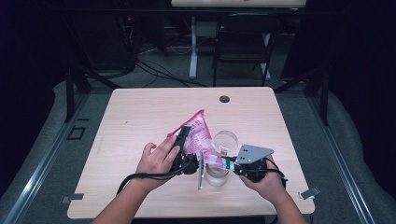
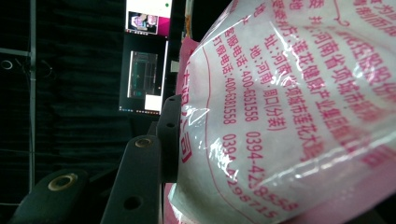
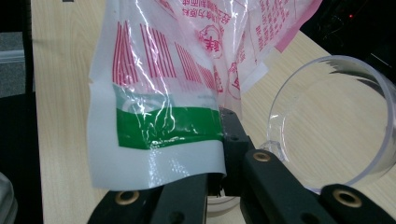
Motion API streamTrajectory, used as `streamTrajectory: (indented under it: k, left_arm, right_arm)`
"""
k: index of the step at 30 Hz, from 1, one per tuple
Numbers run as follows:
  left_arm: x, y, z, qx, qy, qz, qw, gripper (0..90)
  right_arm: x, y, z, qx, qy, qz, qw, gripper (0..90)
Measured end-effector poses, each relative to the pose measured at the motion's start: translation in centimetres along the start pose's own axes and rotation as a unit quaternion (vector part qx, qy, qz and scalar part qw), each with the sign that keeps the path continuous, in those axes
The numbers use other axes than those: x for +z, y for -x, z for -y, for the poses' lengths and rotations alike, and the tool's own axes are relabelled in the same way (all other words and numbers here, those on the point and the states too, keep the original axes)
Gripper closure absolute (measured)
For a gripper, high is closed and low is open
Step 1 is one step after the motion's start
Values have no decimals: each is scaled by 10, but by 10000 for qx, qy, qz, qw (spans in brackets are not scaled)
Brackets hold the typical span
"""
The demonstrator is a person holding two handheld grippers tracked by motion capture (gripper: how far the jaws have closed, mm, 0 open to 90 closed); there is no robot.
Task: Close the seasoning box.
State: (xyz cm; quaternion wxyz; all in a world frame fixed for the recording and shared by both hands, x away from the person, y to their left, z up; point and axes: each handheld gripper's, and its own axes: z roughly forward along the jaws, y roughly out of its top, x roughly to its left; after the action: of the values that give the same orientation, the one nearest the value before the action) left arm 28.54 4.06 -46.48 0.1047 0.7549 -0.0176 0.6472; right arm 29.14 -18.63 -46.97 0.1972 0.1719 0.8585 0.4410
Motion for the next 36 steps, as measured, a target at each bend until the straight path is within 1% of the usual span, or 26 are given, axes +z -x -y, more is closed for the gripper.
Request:
streamTrajectory:
  k: [2,3,4,5,6,8,16,18,19,23,25,26,30,36]
  left_arm:
    - [0,0,0,5,2,2,10000,637]
    - [1,1,0,1,51,-16,10000,637]
    - [1,1,0,1,50,-13,10000,637]
    - [0,1,0,15,0,2,10000,637]
    - [0,1,0,15,31,-17,10000,637]
    - [0,1,0,25,-4,-4,10000,637]
    - [-1,1,-1,33,2,-25,10000,638]
    - [-1,1,-1,-2,-1,-14,10000,638]
    - [-1,1,-1,38,9,-38,10000,638]
    - [-1,1,-1,54,12,-59,10000,640]
    - [-2,1,-1,27,9,-47,10000,641]
    - [-2,1,-1,60,22,-82,9999,641]
    - [-3,2,-1,55,18,-105,9999,643]
    - [-3,2,0,65,35,-104,9999,644]
  right_arm:
    - [0,0,0,24,8,-13,10000,900]
    - [0,0,1,29,2,-18,10000,900]
    - [0,1,1,37,9,-34,10000,900]
    - [0,1,1,33,6,-34,10000,900]
    - [0,1,1,29,2,-24,10000,900]
    - [1,1,1,37,8,-17,10000,900]
    - [0,1,2,36,4,-9,10000,900]
    - [0,1,2,44,14,-22,10000,900]
    - [0,1,2,38,9,-8,10000,900]
    - [0,2,2,49,13,-11,10000,900]
    - [0,2,2,51,9,-9,10000,900]
    - [0,2,2,54,12,-18,10000,900]
    - [0,1,2,45,11,-6,10000,900]
    - [0,1,2,34,1,-4,10000,900]
